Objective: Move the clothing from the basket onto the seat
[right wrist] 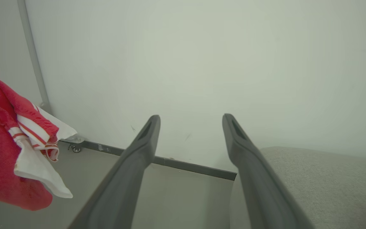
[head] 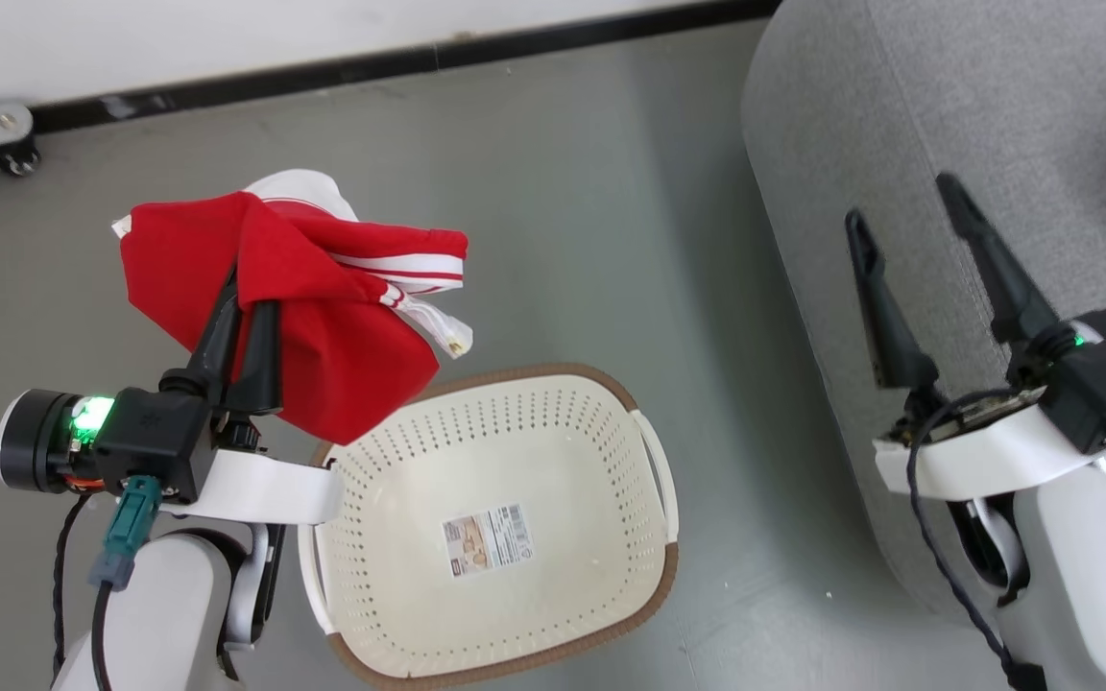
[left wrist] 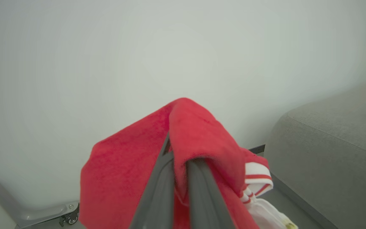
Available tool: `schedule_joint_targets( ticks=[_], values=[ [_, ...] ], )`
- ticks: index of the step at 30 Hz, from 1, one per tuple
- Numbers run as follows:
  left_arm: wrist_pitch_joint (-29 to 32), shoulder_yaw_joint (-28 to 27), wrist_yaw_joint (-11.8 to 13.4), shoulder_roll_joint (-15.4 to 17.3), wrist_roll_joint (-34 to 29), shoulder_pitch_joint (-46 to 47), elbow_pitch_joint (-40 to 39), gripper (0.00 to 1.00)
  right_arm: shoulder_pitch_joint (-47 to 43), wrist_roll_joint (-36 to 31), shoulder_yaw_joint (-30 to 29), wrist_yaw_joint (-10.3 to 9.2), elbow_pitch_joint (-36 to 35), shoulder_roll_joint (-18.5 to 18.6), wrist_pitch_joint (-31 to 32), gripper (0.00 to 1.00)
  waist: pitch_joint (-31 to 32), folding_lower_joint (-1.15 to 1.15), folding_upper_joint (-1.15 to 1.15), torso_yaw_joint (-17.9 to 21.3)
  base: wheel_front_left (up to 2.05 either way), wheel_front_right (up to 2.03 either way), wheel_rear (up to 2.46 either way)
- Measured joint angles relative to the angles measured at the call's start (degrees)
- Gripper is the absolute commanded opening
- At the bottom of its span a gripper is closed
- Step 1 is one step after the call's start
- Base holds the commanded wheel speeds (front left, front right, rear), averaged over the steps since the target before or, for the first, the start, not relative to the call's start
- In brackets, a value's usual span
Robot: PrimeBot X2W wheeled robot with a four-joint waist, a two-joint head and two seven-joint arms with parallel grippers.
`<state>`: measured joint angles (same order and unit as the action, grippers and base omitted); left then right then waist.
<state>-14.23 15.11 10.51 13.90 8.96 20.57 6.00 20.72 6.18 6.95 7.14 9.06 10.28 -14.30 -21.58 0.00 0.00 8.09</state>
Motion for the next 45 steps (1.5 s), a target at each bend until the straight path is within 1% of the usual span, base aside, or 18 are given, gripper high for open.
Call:
schedule_joint_targets(
  ticks=[3, 7, 13, 16, 24, 28, 29, 34, 41, 45],
  values=[
    [-0.25, 0.08, -0.56, -0.07, 0.01, -0.37, -2.14, 0.00, -1.23, 0.00, 0.96, 0.00, 1.27, 0.83, 0.00, 1.00, 1.93, 0.00, 0.00, -0.53, 0.00, 0.00, 0.00],
    [-0.40, 0.15, -2.05, -0.05, 0.21, -0.71, -3.59, 0.00, -1.97, 0.40, 2.25, 0.00, 2.21, 1.47, 0.02, 1.00, 4.50, 0.00, 0.00, -1.20, 0.00, 0.00, 0.00],
    [-0.41, 0.93, -3.55, -0.08, 0.58, -2.10, -5.00, 0.00, -2.25, 1.23, 6.43, 0.00, 2.88, 2.26, 0.21, 1.00, 8.28, 0.00, 0.00, -2.06, 0.00, 0.00, 0.00],
    [-0.41, 1.24, -4.09, -0.03, 0.59, -2.41, -5.10, 0.00, -2.92, 2.33, 9.17, 0.00, 3.43, 2.76, 0.80, 1.00, 10.11, 0.00, 0.00, -2.47, 0.00, 0.00, 0.00],
    [-0.41, 2.25, -6.59, 0.13, 1.49, -3.00, -4.66, 0.00, -3.22, 5.01, 18.66, 0.00, 3.77, 4.20, 2.48, 1.00, 14.53, 0.00, 0.00, -3.43, 0.00, 0.00, 0.00],
    [-0.41, 3.12, -7.10, -0.02, 1.49, -3.59, -4.39, 0.00, -3.52, 6.44, 23.68, 0.00, 3.37, 5.04, 3.74, 1.00, 16.50, 0.00, 0.00, -3.77, 0.00, 0.00, 0.00],
    [-0.41, 3.12, -7.10, -0.02, 1.49, -3.59, -4.39, 0.00, -3.52, 6.44, 23.68, 0.00, 3.37, 5.04, 3.74, 1.00, 16.50, 0.00, 0.00, -3.77, 0.00, 0.00, 0.00],
    [-0.41, 4.26, -8.10, -0.18, 1.53, -4.20, -3.69, 0.00, -4.17, 8.34, 28.41, 0.00, 2.21, 6.38, 4.81, 1.00, 18.73, 0.00, 0.00, -3.97, 0.00, 0.00, 0.00],
    [-0.41, 5.82, -9.81, -0.23, 1.94, -5.19, -2.46, 0.00, -4.41, 11.55, 30.64, 0.00, 1.33, 7.84, 6.47, 1.00, 21.26, 0.00, 0.00, -3.80, 0.00, 0.00, 0.00],
    [-0.38, 6.27, -10.02, -0.31, 2.00, -5.24, -2.34, 0.00, -5.29, 13.10, 31.28, 0.00, 1.35, 8.14, 7.09, 1.00, 22.33, 0.00, 0.00, -3.52, 0.00, 0.00, 0.00]
  ],
)
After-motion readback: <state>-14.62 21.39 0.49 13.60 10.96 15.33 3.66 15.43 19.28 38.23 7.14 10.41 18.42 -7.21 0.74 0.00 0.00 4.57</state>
